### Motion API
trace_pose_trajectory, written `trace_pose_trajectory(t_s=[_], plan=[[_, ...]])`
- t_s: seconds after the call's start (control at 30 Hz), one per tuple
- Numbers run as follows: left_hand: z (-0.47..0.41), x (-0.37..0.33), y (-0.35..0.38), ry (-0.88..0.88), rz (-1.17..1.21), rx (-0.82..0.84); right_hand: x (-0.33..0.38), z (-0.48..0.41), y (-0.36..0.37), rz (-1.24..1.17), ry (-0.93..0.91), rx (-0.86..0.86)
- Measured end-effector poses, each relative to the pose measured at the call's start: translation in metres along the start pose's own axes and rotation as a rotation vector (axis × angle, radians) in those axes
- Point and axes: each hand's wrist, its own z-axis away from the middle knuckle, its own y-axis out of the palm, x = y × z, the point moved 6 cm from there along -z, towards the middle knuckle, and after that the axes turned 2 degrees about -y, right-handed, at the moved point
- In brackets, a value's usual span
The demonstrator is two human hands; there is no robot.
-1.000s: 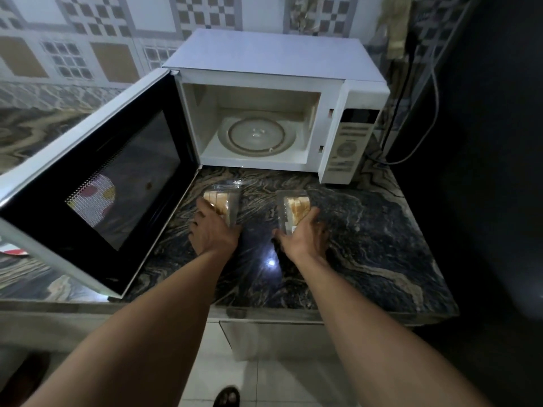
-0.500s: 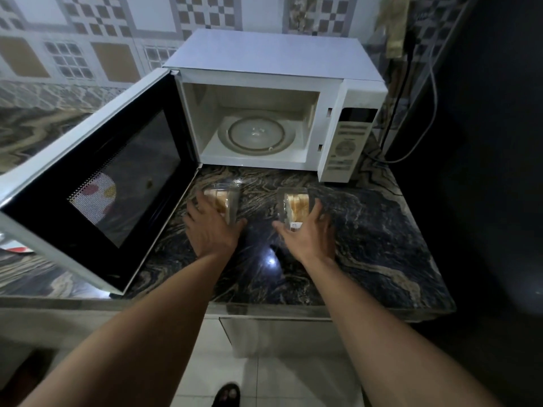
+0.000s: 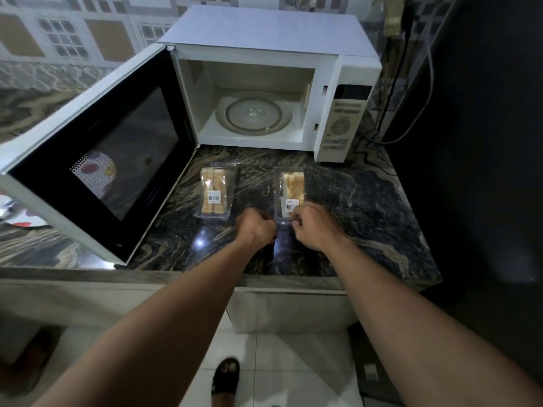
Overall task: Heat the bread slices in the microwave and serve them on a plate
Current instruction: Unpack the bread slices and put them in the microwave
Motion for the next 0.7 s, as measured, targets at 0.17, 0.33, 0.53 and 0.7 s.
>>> trace_pose_trajectory(t_s=[0.17,0.33,0.53,0.7], plan=[[0.008,0.003,0.013,-0.146,0.342,0.104,-0.005,-0.002,0.000,-0.060,0.006,-0.001],[0.008,0.008,0.018,-0.191,0.531,0.114,-0.005,-0.005,0.001,-0.070,0.040,-0.001],[0.008,0.010,0.021,-0.159,0.581,0.088,-0.006,-0.010,0.001,-0.074,0.100,0.027],[0.006,0.011,0.021,-0.181,0.575,0.063,-0.006,-0.012,-0.003,-0.089,0.116,0.047]])
